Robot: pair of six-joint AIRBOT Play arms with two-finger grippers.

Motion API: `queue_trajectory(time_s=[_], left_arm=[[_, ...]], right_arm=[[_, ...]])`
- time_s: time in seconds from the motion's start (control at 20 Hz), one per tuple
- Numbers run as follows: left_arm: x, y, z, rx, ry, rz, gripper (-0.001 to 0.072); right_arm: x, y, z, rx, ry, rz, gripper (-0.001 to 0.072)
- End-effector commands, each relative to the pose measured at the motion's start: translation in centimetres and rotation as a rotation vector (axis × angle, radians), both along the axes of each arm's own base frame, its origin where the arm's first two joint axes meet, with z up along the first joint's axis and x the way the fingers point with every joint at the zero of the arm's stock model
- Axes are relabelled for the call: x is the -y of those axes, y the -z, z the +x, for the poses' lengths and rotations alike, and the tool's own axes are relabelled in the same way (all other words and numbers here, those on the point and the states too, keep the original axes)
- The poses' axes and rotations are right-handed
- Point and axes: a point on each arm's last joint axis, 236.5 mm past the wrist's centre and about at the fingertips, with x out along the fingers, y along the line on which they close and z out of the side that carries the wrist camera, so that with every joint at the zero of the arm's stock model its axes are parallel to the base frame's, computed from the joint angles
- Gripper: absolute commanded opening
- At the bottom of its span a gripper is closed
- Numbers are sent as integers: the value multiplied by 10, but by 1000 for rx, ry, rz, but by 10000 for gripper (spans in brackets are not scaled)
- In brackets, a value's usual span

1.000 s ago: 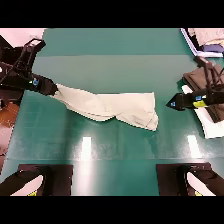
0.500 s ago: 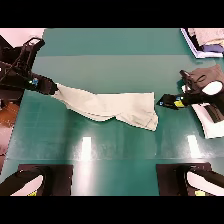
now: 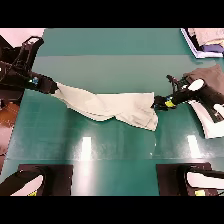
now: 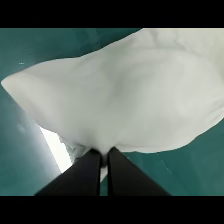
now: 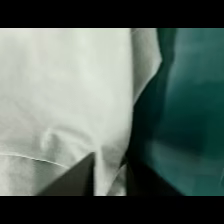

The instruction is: Fold the shirts.

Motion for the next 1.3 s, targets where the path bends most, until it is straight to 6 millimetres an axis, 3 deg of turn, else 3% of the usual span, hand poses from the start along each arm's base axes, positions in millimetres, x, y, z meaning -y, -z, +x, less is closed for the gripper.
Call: queue_trajectory(time_s=[0.0,0.1,0.25,0.4,0.55,0.7,0.95,1.05,1.25], left_arm=[[0,-1,1,5,-2,-1,28],[-1,-1,-1,-4,-10,-2,28],[-6,-12,2,21,-29,12,28],[-9,-48,9,102,-31,20,28],[-7,-89,14,190,-42,-5,28],[-7,-119,6,227,-29,-5,28],[9,-132,-26,152,41,-53,27],[15,-163,-33,217,61,-84,27],[41,-249,-67,408,151,-211,27]], right_arm=[[-7,0,-1,6,-27,-1,15],[0,-12,2,49,-29,-26,15],[21,-63,12,188,29,-31,15],[56,-140,18,356,103,-49,14],[87,-230,21,566,181,-91,13],[100,-304,12,740,226,-128,14],[97,-385,-11,925,234,-159,13],[91,-415,-28,989,230,-167,13],[79,-465,-57,1092,210,-183,13]])
